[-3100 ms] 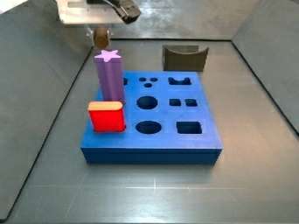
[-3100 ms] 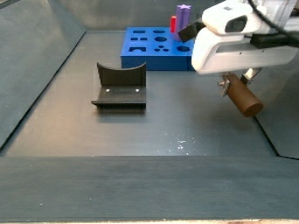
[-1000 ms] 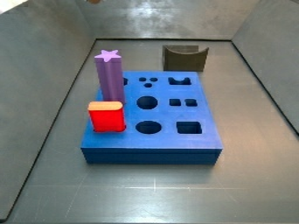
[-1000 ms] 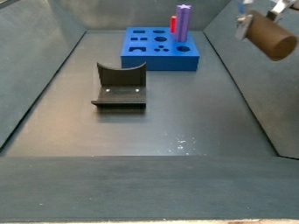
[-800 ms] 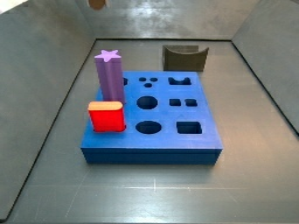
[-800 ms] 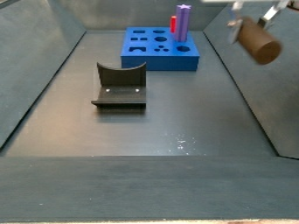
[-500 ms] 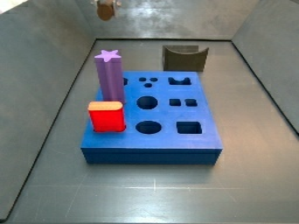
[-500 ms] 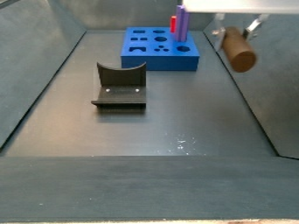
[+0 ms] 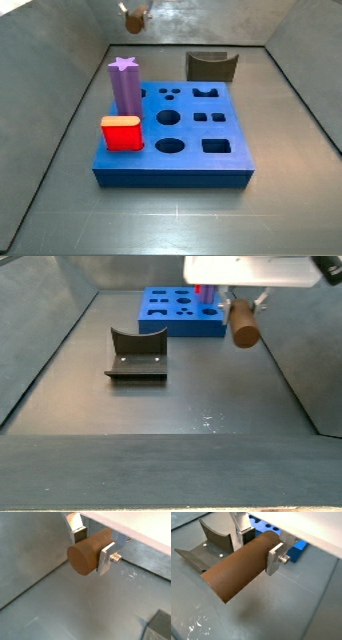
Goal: Pick up the round object. Move up. Place the round object on the fixture. Regrasp the round object. Move to above the board. Insert the round object.
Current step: Place the round object on the fixture.
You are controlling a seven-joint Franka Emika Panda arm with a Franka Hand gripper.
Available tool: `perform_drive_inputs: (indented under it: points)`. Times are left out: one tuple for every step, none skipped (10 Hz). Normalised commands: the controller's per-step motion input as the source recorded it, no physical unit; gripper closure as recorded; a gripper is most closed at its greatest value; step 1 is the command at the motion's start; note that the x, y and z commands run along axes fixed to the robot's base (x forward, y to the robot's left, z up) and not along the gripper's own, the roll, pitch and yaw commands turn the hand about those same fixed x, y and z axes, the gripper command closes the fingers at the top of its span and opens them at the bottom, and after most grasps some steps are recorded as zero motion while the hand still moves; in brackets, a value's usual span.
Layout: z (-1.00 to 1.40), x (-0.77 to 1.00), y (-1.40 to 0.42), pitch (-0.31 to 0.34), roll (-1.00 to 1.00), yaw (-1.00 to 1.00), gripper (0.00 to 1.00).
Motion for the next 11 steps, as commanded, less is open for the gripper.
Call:
perform_drive_inputs:
  points:
    - [-0.23, 1.00, -0.06, -0.017, -0.11, 0.02, 1.00]
    - [-0.22, 1.00, -0.06, -0.015, -0.12, 0.03, 1.00]
    - [-0.20, 1.00, -0.05, -0.009, -0.12, 0.03, 1.00]
    - [0.44, 1.00, -0.13, -0.091, -1.00, 0.19, 1.00]
    - [0.48, 1.00, -0.13, -0.083, -1.00, 0.18, 1.00]
    - [0.47, 1.00, -0.11, -0.056, -1.00, 0.16, 1.00]
    - [0.41, 1.00, -0.10, -0.041, -1.00, 0.15, 1.00]
    - [0.38, 1.00, -0.09, -0.031, -1.00, 0.14, 1.00]
    - [0.33, 1.00, -0.08, -0.019, -1.00, 0.13, 1.00]
    - [0.29, 1.00, -0.06, -0.006, -1.00, 0.11, 1.00]
    - [0.21, 1.00, -0.03, 0.020, -1.00, 0.09, 1.00]
